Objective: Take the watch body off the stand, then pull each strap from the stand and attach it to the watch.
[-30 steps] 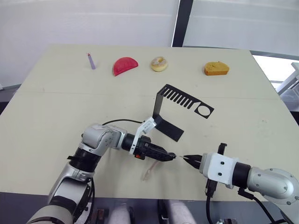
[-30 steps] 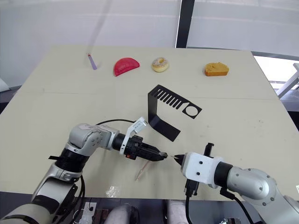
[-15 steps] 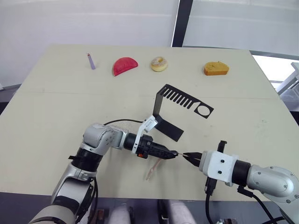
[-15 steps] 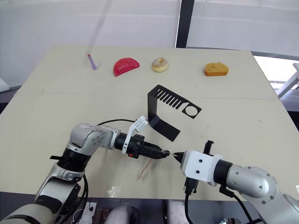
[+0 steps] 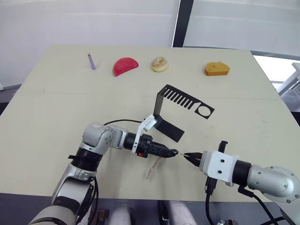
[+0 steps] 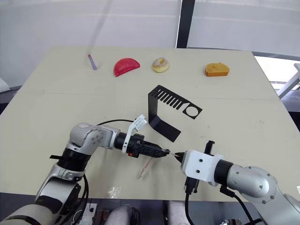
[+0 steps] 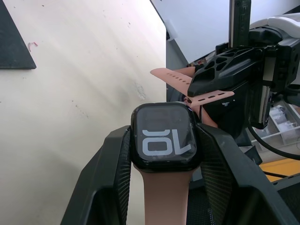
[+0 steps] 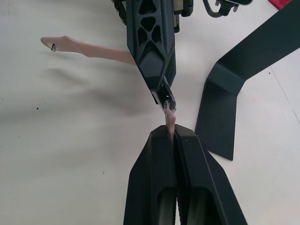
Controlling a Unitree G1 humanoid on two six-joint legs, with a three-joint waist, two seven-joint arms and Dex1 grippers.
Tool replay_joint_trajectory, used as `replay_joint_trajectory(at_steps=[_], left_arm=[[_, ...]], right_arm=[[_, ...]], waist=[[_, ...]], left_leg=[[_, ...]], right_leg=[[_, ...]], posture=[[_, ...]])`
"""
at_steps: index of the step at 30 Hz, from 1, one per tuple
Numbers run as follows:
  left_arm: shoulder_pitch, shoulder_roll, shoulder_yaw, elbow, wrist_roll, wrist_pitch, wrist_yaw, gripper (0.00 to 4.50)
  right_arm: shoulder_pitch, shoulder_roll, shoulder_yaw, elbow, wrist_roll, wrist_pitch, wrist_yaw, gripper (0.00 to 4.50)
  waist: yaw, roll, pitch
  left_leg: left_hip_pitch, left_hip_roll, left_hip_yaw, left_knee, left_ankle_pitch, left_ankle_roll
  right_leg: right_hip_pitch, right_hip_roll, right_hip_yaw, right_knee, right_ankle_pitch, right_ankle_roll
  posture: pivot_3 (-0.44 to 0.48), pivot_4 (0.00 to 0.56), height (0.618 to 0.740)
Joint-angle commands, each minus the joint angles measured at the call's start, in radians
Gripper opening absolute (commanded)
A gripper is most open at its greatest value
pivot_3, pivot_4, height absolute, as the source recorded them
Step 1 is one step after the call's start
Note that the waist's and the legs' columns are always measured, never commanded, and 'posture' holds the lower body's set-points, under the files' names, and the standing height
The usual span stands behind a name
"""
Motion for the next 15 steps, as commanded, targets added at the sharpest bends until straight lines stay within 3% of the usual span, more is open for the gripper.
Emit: replay_joint_trajectory(at_steps=[1, 15], left_arm=[[-0.026, -0.01, 0.023, -0.011, -0.031, -0.007, -0.003, 1.6], [-0.028, -0.013, 0.021, -0.013, -0.029, -0.017, -0.006, 1.6]], right_arm=[[-0.018, 0.0, -0.006, -0.087, 0.014, 0.004, 0.014, 0.0], [-0.02, 0.004, 0.006, -0.087, 0.004, 0.018, 0.017, 0.0]], waist=[[0.0, 0.0, 0.0], [0.0, 0.0, 0.0]], left_leg=[[0.0, 0.0, 0.0, 0.0, 0.0, 0.0], [0.0, 0.0, 0.0, 0.0, 0.0, 0.0]], right_leg=[[0.0, 0.0, 0.0, 0.0, 0.0, 0.0], [0.0, 0.0, 0.0, 0.0, 0.0, 0.0]], posture=[[0.0, 0.15, 0.737], [0.0, 0.15, 0.737]])
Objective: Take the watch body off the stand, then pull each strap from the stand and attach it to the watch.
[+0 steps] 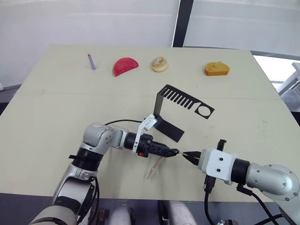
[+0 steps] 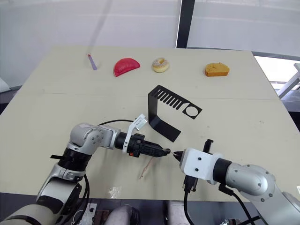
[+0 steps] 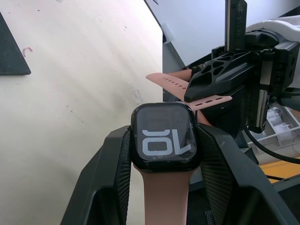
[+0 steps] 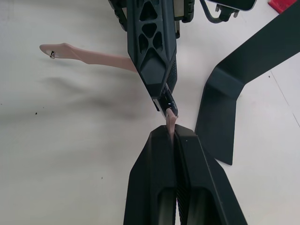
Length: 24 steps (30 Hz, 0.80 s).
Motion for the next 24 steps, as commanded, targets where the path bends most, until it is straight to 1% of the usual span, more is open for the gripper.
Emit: replay_joint_trajectory(at_steps=[1, 8, 24], left_arm=[[-0.026, -0.003, 0.015, -0.018, -0.027, -0.013, -0.005, 1.6], [-0.024, -0.002, 0.013, -0.023, -0.032, -0.012, -0.008, 1.6], [-0.014, 0.002, 0.008, -0.029, -0.031, -0.02, -0.009, 1.6]], right_arm=[[0.009, 0.002, -0.014, -0.087, -0.002, -0.006, 0.015, 0.0], [-0.012, 0.013, -0.014, -0.086, 0.001, 0.014, 0.003, 0.0], [-0.006, 0.019, -0.035, -0.087, 0.009, 0.017, 0.016, 0.0]], waist=[[0.0, 0.0, 0.0], [0.0, 0.0, 0.0], [0.0, 0.0, 0.0]], left_leg=[[0.0, 0.0, 0.0, 0.0, 0.0, 0.0], [0.0, 0.0, 0.0, 0.0, 0.0, 0.0], [0.0, 0.0, 0.0, 0.0, 0.0, 0.0]], right_leg=[[0.0, 0.0, 0.0, 0.0, 0.0, 0.0], [0.0, 0.0, 0.0, 0.0, 0.0, 0.0], [0.0, 0.0, 0.0, 0.0, 0.0, 0.0]], posture=[[0.0, 0.15, 0.737], [0.0, 0.15, 0.737], [0.0, 0.15, 0.737]])
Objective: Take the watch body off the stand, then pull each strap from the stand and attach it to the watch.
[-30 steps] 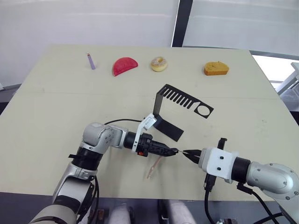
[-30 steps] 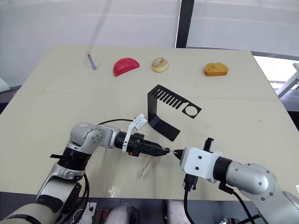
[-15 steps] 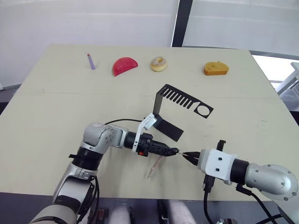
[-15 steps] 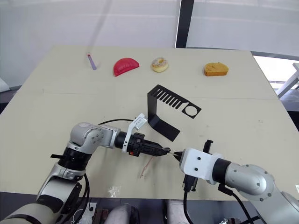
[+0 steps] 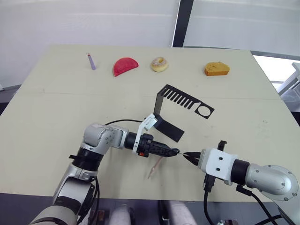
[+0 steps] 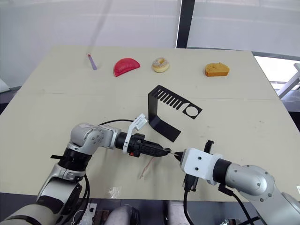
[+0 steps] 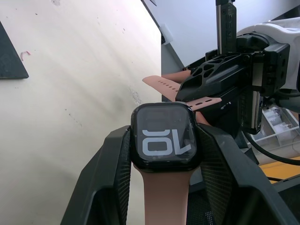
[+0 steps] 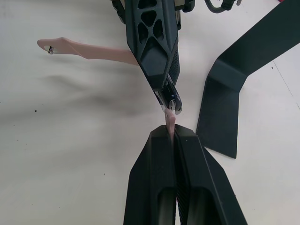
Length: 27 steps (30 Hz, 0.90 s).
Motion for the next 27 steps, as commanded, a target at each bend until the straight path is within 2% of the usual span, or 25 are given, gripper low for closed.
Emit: replay_joint_trajectory(at_steps=[1, 27], left_arm=[[-0.014, 0.004, 0.008, -0.028, -0.026, -0.012, -0.008, 1.6], [-0.011, -0.01, 0.009, -0.031, -0.028, -0.022, 0.003, 1.6]], right_arm=[[-0.002, 0.002, -0.037, -0.087, 0.009, -0.012, 0.017, 0.0], [-0.003, 0.009, -0.047, -0.087, 0.025, -0.015, 0.017, 0.0]], waist=[[0.0, 0.0, 0.0], [0.0, 0.0, 0.0]], left_leg=[[0.0, 0.0, 0.0, 0.0, 0.0, 0.0], [0.0, 0.0, 0.0, 0.0, 0.0, 0.0]], right_leg=[[0.0, 0.0, 0.0, 0.0, 0.0, 0.0], [0.0, 0.0, 0.0, 0.0, 0.0, 0.0]], posture=[[0.0, 0.15, 0.737], [0.0, 0.15, 0.737]])
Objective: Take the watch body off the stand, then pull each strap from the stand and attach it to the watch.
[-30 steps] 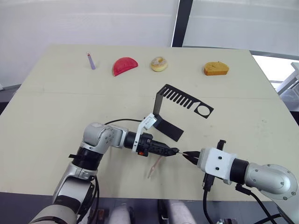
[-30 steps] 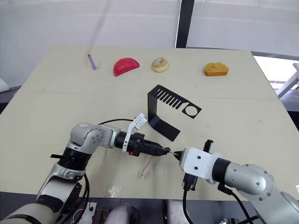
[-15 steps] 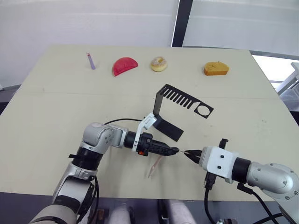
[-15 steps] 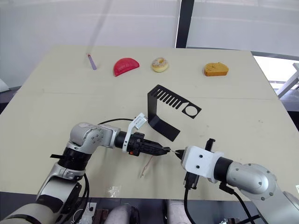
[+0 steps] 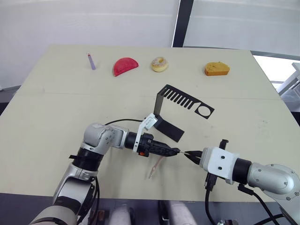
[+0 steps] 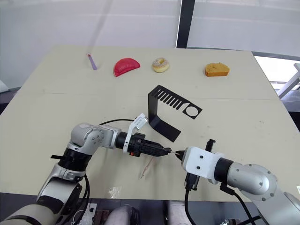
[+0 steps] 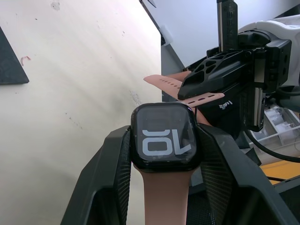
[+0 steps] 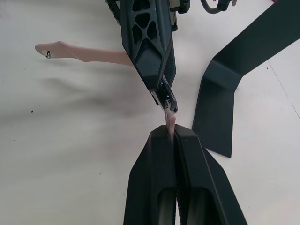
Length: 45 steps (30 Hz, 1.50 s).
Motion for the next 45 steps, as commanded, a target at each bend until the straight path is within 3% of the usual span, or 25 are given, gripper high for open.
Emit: replay_joint_trajectory(at_steps=[1, 45], left_arm=[[-0.013, -0.013, 0.014, -0.03, -0.03, -0.001, 0.006, 1.6], [-0.029, -0.071, 0.063, -0.077, -0.092, 0.092, 0.073, 1.6]], right_arm=[[-0.006, 0.006, -0.02, -0.087, 0.012, -0.013, 0.008, 0.0], [-0.105, 0.025, 0.062, -0.082, -0.04, 0.063, 0.003, 0.0]], waist=[[0.0, 0.0, 0.0], [0.0, 0.0, 0.0]], left_leg=[[0.0, 0.0, 0.0, 0.0, 0.0, 0.0], [0.0, 0.0, 0.0, 0.0, 0.0, 0.0]], right_leg=[[0.0, 0.0, 0.0, 0.0, 0.0, 0.0], [0.0, 0.0, 0.0, 0.0, 0.0, 0.0]], posture=[[0.0, 0.15, 0.737], [0.0, 0.15, 0.737]])
